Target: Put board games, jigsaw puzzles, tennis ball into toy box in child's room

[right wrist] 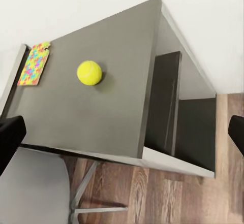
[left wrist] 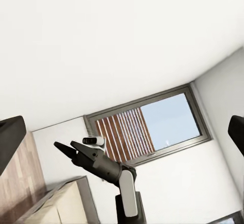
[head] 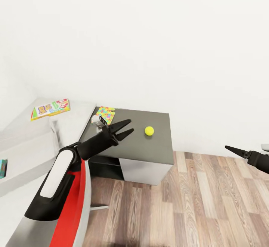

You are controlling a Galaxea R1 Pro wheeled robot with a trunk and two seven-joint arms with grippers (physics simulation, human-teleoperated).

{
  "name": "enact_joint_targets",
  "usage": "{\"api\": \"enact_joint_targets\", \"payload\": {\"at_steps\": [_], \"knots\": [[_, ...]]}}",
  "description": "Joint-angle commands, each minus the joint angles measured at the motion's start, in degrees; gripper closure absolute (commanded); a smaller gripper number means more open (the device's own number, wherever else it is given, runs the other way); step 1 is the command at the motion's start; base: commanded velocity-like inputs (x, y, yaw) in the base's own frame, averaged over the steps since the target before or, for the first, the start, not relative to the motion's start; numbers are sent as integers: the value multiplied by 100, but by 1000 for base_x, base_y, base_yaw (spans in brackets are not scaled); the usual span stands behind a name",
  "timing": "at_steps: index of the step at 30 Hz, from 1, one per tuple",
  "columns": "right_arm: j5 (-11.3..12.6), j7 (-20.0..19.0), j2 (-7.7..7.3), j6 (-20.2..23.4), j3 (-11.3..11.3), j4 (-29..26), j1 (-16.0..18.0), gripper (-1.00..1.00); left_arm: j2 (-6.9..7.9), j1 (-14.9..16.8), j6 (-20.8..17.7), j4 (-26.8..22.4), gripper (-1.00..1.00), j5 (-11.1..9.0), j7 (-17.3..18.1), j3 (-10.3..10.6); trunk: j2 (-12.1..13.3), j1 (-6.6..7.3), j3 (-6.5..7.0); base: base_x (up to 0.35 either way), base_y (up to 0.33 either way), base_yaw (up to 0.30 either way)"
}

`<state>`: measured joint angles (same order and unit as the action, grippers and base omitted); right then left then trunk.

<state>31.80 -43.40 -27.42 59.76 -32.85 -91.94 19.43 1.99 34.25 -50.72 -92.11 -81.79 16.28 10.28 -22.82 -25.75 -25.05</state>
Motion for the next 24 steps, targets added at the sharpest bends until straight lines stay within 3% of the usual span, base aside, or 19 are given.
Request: {"api": "enact_joint_targets", "payload": {"at_steps": [1, 11, 24], "knots": [[-30, -41, 0, 24, 0, 0, 8, -100, 6, 3, -6, 0, -100, 16, 21, 3, -9, -3, -6, 0, 0, -281], [-26, -34, 0, 24, 13, 0, 8, -100, 4, 3, -1, 0, -100, 21, -91, 11, -9, -3, 32, 0, 0, -255], [-22, -22, 2, 24, 19, 5, 20, -100, -46, 99, 0, 0, -100, 24, -390, 296, -9, -3, 116, 0, 0, -204]]}}
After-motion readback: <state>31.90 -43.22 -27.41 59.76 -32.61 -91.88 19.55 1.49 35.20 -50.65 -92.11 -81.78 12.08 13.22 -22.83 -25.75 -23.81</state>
